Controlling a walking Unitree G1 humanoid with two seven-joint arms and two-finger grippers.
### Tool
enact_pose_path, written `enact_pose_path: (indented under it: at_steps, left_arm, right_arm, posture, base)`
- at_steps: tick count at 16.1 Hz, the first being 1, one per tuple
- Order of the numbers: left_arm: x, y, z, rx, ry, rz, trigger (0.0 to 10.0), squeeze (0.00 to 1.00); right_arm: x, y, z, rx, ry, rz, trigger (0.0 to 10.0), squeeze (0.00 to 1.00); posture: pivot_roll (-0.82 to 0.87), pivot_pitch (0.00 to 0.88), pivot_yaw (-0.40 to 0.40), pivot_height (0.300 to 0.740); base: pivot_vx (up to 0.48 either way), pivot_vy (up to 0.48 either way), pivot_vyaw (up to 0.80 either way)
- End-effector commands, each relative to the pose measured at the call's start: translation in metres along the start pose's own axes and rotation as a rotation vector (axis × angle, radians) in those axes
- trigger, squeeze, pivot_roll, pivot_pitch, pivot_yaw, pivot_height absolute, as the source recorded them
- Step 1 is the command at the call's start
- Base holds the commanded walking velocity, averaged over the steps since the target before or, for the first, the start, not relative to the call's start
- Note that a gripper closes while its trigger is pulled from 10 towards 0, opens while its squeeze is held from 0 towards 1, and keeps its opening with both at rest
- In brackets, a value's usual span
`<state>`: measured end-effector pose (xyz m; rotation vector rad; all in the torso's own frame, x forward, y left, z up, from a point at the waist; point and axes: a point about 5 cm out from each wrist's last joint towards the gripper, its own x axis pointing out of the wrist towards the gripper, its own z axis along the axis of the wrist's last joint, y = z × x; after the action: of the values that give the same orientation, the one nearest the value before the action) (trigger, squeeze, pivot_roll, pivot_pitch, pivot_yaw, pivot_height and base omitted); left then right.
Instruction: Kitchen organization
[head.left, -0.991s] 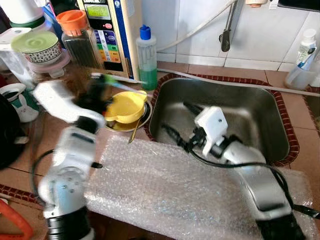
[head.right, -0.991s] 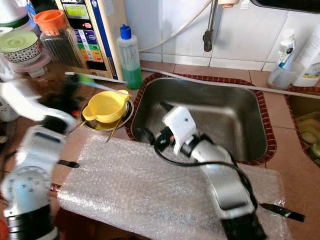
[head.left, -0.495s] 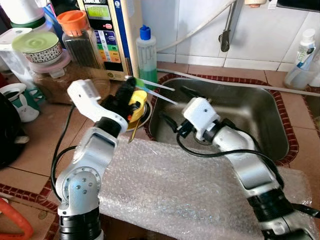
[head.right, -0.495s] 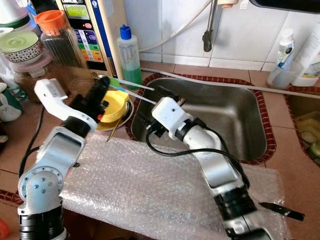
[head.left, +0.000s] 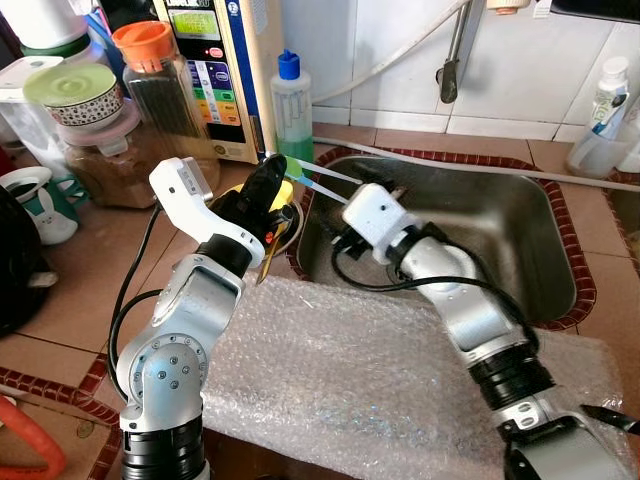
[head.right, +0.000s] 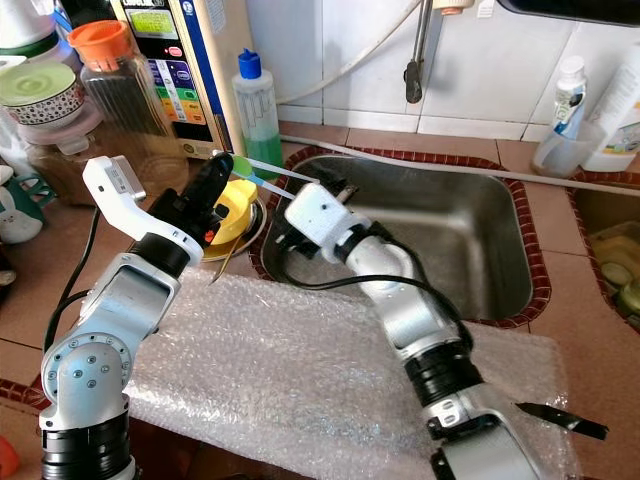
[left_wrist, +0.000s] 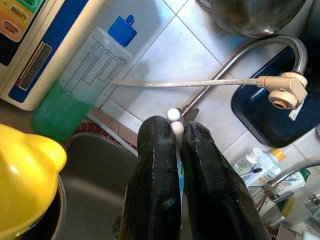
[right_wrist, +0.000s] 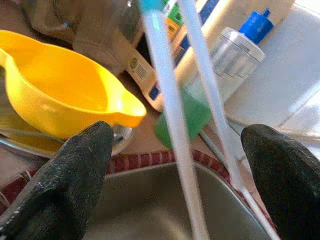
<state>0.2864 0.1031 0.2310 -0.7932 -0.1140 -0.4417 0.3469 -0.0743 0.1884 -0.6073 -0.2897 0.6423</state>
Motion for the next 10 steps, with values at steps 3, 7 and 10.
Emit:
enact_pose_path:
  at_steps: [3,7,10]
  left_arm:
    - [-0.002,-0.005,-0.001,0.01,0.005,-0.022,1.0,0.0]
    - [-0.003,-0.003,-0.002,0.016,0.008,-0.011,1.7,0.0]
    - [-0.003,-0.004,-0.003,0.017,0.016,-0.019,1.9,0.0]
  right_arm:
    - [0.007,0.018,0.007,-0.002,-0.039,0.073,0.0,0.0]
    - [0.008,0.024,0.01,-0.01,-0.054,0.088,0.0,0.0]
    - [0.008,0.025,0.005,-0.022,-0.028,0.087,6.6,0.0]
  posture:
    - [-0.19,0.106,0.098,0.74]
    - [-0.19,0.108,0.096,0.74]
    - [-0.19,0.107,0.097,0.74]
  base:
    - [0.0,0.0,0.0]
    - [0.0,0.0,0.0]
    - [0.0,0.0,0.0]
